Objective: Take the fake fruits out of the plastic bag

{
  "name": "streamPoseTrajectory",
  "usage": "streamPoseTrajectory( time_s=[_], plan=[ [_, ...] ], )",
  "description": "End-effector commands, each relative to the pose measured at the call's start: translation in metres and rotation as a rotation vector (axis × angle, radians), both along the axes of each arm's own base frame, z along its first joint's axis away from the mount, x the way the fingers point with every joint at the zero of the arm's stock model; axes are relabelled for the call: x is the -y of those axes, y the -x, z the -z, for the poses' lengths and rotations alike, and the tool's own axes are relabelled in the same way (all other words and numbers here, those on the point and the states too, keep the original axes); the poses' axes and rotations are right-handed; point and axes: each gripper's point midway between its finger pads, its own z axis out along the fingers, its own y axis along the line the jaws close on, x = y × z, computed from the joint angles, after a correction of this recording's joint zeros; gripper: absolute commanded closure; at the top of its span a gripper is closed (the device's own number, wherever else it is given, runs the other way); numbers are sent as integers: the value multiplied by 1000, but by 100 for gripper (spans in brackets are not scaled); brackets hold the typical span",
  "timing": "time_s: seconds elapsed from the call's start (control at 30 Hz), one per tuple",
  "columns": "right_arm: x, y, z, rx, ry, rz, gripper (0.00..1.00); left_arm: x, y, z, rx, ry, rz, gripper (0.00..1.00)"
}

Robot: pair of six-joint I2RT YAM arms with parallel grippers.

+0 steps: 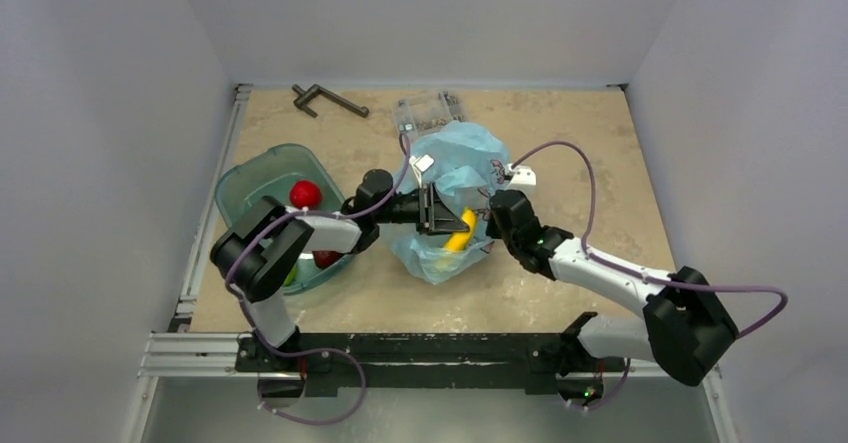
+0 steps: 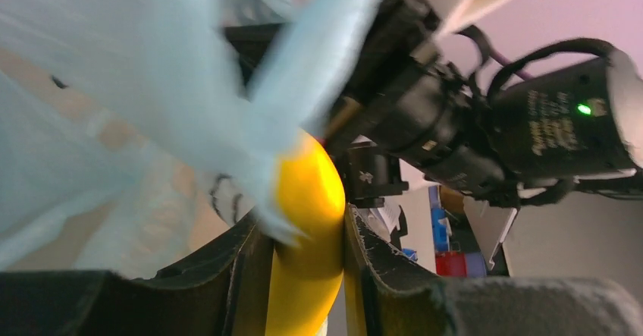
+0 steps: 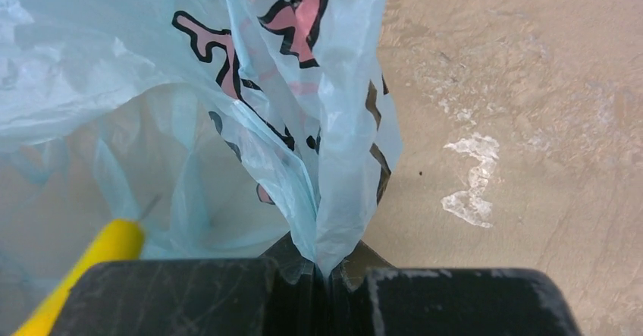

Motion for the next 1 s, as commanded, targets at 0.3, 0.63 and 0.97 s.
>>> streamPoseTrajectory(
  time_s=[0.3,0.63,0.97],
  plan=[
    [21,-15,-11,10,87,90,100,-77,21,-69,388,-441,-103,97],
    [13,-13,-18,12,62,34,100,-95,11,-146,536,-347,-297,100],
    [-26,-2,-43,86,-22,-153,100,-44,-12,-185,560,-101,-248,100]
  ],
)
